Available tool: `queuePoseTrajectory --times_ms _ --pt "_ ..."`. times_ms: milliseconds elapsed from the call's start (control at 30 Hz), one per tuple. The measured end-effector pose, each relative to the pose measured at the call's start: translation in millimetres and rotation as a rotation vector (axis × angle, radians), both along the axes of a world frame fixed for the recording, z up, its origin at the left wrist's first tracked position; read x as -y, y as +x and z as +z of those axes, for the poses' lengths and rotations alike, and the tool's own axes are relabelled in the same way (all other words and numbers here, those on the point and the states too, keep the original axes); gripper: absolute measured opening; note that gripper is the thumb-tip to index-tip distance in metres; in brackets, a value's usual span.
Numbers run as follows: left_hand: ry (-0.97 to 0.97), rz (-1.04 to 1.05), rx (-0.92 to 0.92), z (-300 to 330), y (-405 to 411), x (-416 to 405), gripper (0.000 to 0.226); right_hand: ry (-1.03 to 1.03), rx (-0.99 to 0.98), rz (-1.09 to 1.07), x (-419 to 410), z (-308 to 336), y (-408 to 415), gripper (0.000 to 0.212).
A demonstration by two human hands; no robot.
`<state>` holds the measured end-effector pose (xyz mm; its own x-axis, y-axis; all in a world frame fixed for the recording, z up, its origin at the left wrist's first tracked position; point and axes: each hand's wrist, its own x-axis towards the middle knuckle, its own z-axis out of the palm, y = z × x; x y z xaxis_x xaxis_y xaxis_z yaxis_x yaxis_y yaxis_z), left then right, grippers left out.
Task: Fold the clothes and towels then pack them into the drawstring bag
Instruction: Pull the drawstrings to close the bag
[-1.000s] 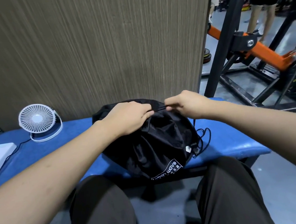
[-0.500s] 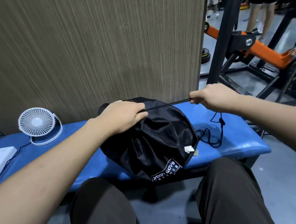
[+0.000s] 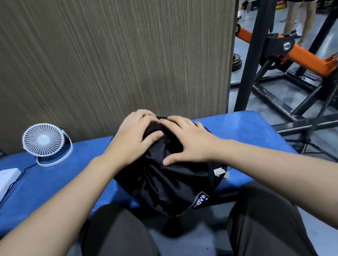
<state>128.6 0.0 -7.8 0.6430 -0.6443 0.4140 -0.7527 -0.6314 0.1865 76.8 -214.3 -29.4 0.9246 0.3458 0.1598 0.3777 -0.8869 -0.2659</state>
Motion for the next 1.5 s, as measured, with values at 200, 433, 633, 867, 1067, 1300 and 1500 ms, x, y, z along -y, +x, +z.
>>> queuePoseTrajectory --times_ms 200,433,633,867,1067,1300,1500 --pt "0.067 0.388 -0.319 -59.2 9.5 -67.9 0.092 -0.136 -0.194 -0.164 0.3 -42.8 27.4 0.124" --pt "-0.062 0.387 -0.807 -110.5 16.9 -77.3 0.095 0.01 -0.468 -0.337 4.6 -63.3 50.5 0.138" --pt "-0.165 0.314 -0.882 -129.3 18.2 -59.3 0.067 -0.076 -0.466 -0.329 -2.7 -67.8 62.7 0.112" --pt "-0.565 0.245 -1.074 -121.5 -9.4 -53.7 0.073 0.057 -0.298 -0.221 -34.5 -75.8 49.2 0.06" --pt "-0.699 0.291 -1.057 -106.9 -17.2 -58.1 0.054 0.147 -0.258 -0.091 -59.4 -56.8 40.6 0.026" --pt "-0.781 0.137 -0.969 -45.2 7.4 24.9 0.064 0.258 -0.111 -0.222 17.4 9.8 38.1 0.016" --pt "-0.668 -0.082 -0.966 -2.0 32.8 153.1 0.059 0.175 -0.015 -0.386 140.7 81.6 13.8 0.025"
